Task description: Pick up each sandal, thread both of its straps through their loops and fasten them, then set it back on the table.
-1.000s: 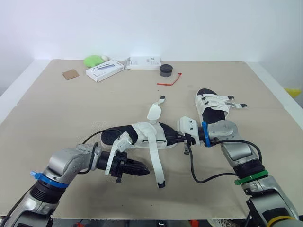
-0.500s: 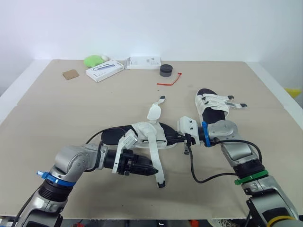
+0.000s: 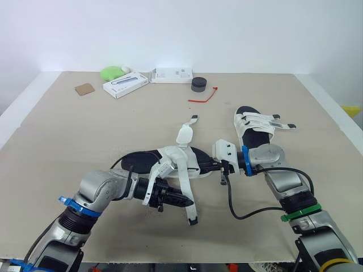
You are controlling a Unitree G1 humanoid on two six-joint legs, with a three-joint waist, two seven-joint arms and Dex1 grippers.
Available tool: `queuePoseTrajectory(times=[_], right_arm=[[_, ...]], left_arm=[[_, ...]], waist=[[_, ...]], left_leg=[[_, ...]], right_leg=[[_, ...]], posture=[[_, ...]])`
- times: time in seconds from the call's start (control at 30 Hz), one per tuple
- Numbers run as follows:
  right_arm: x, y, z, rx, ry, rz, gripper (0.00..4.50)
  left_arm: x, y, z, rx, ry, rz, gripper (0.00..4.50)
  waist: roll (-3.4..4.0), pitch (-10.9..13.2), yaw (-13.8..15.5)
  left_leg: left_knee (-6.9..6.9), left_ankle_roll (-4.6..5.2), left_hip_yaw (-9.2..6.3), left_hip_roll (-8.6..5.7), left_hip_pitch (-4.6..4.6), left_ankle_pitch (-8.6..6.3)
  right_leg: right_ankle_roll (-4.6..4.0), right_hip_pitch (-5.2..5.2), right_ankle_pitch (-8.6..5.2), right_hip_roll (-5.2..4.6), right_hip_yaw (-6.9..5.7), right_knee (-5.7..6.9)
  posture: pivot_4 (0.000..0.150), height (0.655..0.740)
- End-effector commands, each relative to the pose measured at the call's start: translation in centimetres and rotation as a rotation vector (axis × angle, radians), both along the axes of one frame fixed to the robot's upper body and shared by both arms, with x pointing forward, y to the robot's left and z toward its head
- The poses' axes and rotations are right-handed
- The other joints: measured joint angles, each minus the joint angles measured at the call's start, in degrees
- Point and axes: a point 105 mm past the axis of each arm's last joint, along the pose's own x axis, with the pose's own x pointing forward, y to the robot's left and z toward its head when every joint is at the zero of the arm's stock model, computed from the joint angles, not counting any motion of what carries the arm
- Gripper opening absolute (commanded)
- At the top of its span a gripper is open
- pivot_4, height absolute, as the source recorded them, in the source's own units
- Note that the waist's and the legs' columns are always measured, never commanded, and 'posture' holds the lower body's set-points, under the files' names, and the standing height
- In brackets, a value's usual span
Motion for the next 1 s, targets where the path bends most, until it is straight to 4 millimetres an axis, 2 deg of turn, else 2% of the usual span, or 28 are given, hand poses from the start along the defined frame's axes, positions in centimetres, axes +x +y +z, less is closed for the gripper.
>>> queuePoseTrajectory(times=[0.03,0.27,0.43,0.53,0.6,0.67,0.77,0.87,1.0], right_arm=[[0.0,-0.2,-0.1,-0.013,0.0,-0.006,0.0],[0.1,-0.2,0.0,-0.015,-0.003,-0.005,0.0],[0.1,-0.2,0.1,-0.014,-0.003,-0.003,0.0],[0.1,-0.2,0.0,-0.016,-0.002,0.0,0.0],[0.0,-0.1,0.0,-0.017,-0.001,0.004,0.0],[0.0,0.0,-0.1,-0.018,-0.001,0.007,0.0],[0.0,0.2,-0.1,-0.014,-0.001,0.013,0.0],[0.0,0.3,-0.2,-0.014,0.0,0.016,0.0],[-0.1,0.2,-0.2,-0.016,-0.002,0.017,0.0]], left_arm=[[0.3,-0.3,0.6,-0.011,-0.029,-0.005,0.03],[0.5,-0.2,1.3,-0.048,-0.069,-0.007,0.03],[-0.5,2.5,6.9,-0.186,-0.1,-0.114,0.03],[-0.1,4.1,10.2,-0.243,-0.084,-0.133,0.03],[0.7,4.8,11.4,-0.253,-0.09,-0.11,0.03],[2.0,5.3,11.8,-0.248,-0.111,-0.062,0.03],[5.2,5.7,11.0,-0.222,-0.125,0.05,0.03],[6.7,5.3,10.7,-0.222,-0.129,0.084,0.03],[7.9,4.9,10.6,-0.233,-0.124,0.093,0.03]], waist=[[0.0,0.0,0.0],[0.0,0.0,0.0],[0.0,0.01,-0.04],[-0.01,0.02,-0.05],[0.01,0.01,-0.07],[0.0,0.01,-0.06],[0.0,0.01,-0.04],[0.0,0.01,-0.03],[0.0,0.01,-0.1]], left_leg=[[0.0,0.0,0.0,0.0,0.0,0.0],[0.0,0.0,0.0,0.01,0.0,0.0],[0.0,0.0,-0.01,0.03,-0.05,0.0],[0.0,0.0,-0.02,0.02,-0.05,0.0],[0.0,0.0,-0.02,0.01,-0.05,0.0],[0.0,-0.01,-0.02,-0.01,-0.03,0.0],[0.0,-0.02,-0.03,-0.01,-0.04,-0.01],[0.0,-0.03,-0.02,-0.01,-0.04,0.0],[-0.01,-0.03,-0.01,0.0,-0.07,0.0]], right_leg=[[0.0,0.0,0.0,0.0,0.0,0.0],[0.01,0.0,0.0,0.0,0.0,0.0],[-0.02,-0.05,0.0,0.06,-0.01,0.0],[-0.05,-0.02,-0.02,0.09,-0.13,0.0],[-0.05,-0.02,-0.03,0.09,-0.11,-0.01],[-0.04,-0.01,-0.03,0.09,-0.06,-0.02],[-0.04,-0.02,-0.02,0.08,-0.05,-0.04],[-0.07,-0.03,0.0,0.09,-0.05,-0.03],[-0.07,-0.04,0.0,0.1,-0.04,-0.04]], posture=[[0.15,0.74],[0.15,0.74],[0.15,0.74],[0.15,0.74],[0.15,0.74],[0.15,0.74],[0.15,0.74],[0.15,0.74],[0.15,0.74]])
